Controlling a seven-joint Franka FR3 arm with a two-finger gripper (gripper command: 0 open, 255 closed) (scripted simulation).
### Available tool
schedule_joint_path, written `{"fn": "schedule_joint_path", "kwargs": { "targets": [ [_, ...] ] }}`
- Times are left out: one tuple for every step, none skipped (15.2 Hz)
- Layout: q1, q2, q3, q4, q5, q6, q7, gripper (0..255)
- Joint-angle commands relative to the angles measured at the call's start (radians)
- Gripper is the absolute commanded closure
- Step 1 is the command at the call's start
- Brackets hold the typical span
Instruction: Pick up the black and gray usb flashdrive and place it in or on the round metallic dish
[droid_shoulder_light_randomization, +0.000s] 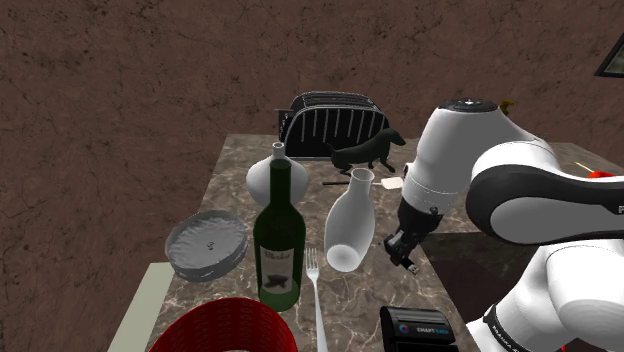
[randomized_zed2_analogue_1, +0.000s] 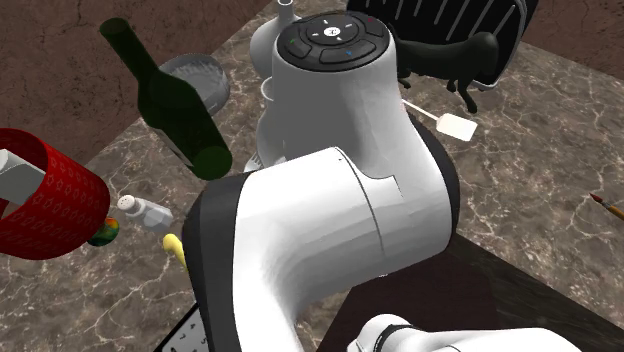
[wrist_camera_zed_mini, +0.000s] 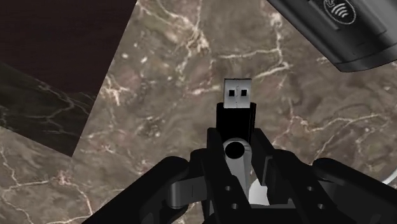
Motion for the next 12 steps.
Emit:
{"fn": "schedule_joint_path", "kwargs": {
  "targets": [
    [-0.003, -0.016, -0.009, 0.021, -0.008, -0.037, -0.001, 255],
    [-0.004, -0.021, -0.012, 0.031, -0.011, -0.053, -0.001, 255],
    [-0.006, -0.026, -0.015, 0.042, -0.015, -0.069, -0.001, 255],
    [-0.007, -0.031, -0.019, 0.054, -0.018, -0.085, -0.001, 255],
    [-0.008, -0.035, -0.022, 0.065, -0.021, -0.1, -0.001, 255],
    [-0.009, -0.039, -0.025, 0.076, -0.024, -0.115, 0.0, 255],
    [-0.011, -0.042, -0.028, 0.088, -0.027, -0.13, 0.0, 255],
    [-0.012, -0.045, -0.031, 0.1, -0.03, -0.145, 0.0, 255],
    [-0.013, -0.048, -0.035, 0.112, -0.033, -0.16, 0.0, 255],
    [-0.014, -0.05, -0.037, 0.121, -0.035, -0.17, 0.0, 255],
    [-0.019, 0.0, -0.022, 0.149, -0.032, -0.147, 0.01, 255],
    [-0.025, 0.048, -0.007, 0.178, -0.03, -0.127, 0.02, 255]
  ]
}}
